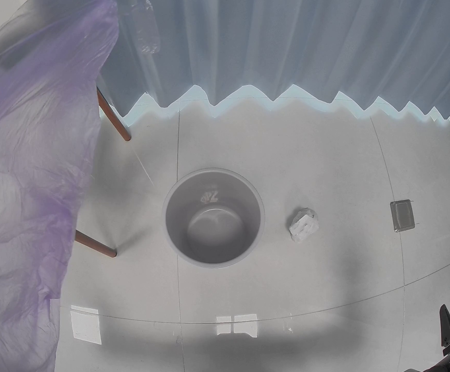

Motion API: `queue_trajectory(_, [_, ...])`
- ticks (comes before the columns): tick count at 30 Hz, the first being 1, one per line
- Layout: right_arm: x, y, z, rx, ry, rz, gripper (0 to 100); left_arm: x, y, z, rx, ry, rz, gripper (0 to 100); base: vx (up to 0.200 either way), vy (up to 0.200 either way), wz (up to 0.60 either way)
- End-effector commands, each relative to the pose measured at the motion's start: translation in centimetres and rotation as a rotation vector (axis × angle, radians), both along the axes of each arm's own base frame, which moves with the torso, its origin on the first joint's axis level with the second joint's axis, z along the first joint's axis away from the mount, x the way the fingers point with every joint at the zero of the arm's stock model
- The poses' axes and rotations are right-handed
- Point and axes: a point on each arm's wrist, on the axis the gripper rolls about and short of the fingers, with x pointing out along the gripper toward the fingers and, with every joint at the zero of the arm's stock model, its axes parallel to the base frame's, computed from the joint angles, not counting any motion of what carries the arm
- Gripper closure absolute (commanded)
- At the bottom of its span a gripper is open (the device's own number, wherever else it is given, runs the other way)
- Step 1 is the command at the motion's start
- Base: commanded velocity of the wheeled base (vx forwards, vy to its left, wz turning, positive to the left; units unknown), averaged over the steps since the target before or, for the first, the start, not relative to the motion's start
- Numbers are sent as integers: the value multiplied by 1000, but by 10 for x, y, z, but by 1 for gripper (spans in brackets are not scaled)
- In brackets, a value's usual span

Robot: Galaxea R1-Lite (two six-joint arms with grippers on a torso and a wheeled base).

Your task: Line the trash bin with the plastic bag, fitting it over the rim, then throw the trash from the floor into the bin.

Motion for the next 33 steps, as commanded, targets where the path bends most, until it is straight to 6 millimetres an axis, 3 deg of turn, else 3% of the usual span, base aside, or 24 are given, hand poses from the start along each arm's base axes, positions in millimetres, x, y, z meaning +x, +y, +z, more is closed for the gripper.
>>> queue_trajectory(1, [0, 0, -5, 2, 1, 0, 0, 21, -6, 12, 7, 31, -33, 100, 0, 0, 0])
queue_trajectory(15, [0, 0, -5, 6, 1, 0, 0, 61, -18, 43, 8, 12, -50, 100, 0, 0, 0])
queue_trajectory(33, [0, 0, -5, 11, 1, -2, 0, 107, -26, 29, 27, 72, -28, 100, 0, 0, 0])
